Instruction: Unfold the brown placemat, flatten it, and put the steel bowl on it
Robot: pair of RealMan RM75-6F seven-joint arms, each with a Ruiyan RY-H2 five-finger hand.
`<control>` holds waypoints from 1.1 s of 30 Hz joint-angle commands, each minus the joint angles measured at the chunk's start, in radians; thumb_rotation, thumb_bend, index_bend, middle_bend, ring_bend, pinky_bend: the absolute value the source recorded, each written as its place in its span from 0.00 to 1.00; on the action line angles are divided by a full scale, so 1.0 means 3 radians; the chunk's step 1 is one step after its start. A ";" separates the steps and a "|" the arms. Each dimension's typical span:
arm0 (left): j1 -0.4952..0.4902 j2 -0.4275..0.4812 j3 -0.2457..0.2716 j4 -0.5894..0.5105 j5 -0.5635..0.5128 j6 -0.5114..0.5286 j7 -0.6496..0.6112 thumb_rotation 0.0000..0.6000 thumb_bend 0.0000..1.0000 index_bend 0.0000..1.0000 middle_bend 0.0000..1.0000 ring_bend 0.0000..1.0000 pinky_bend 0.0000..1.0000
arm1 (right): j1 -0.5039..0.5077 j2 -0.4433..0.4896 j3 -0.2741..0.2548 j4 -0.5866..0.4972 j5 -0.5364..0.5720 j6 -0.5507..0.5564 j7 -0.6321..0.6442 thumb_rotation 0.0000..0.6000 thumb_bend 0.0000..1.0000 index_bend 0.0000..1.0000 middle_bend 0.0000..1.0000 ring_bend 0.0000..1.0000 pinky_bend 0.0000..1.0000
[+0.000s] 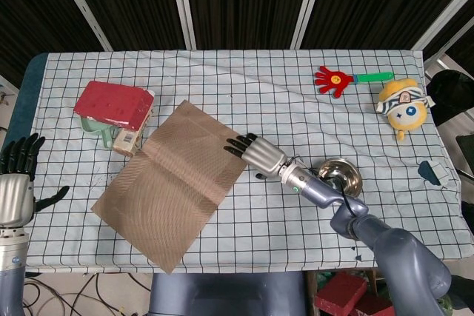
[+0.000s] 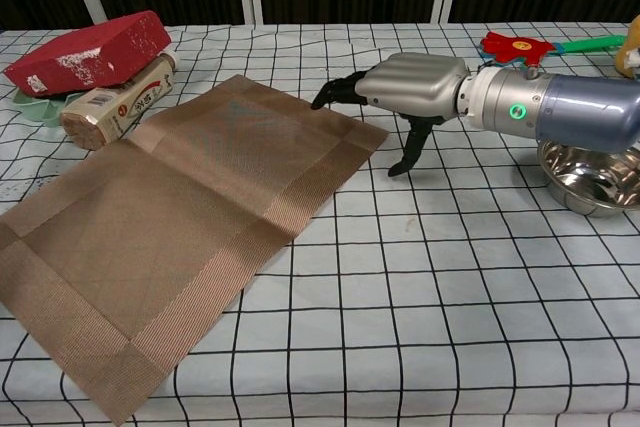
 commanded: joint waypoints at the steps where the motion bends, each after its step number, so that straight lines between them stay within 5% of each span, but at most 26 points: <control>1: 0.0000 0.0006 -0.0002 -0.0004 -0.0005 -0.0011 -0.0008 1.00 0.00 0.07 0.04 0.02 0.03 | 0.0018 -0.0054 0.0005 0.0046 0.0036 -0.0018 0.0023 1.00 0.00 0.12 0.07 0.12 0.21; 33: -0.0002 0.0028 -0.0012 -0.0044 -0.0038 -0.0077 -0.0026 1.00 0.00 0.07 0.04 0.02 0.03 | 0.0137 -0.0389 -0.0019 0.0529 0.0224 -0.0228 0.0221 1.00 0.00 0.12 0.07 0.12 0.21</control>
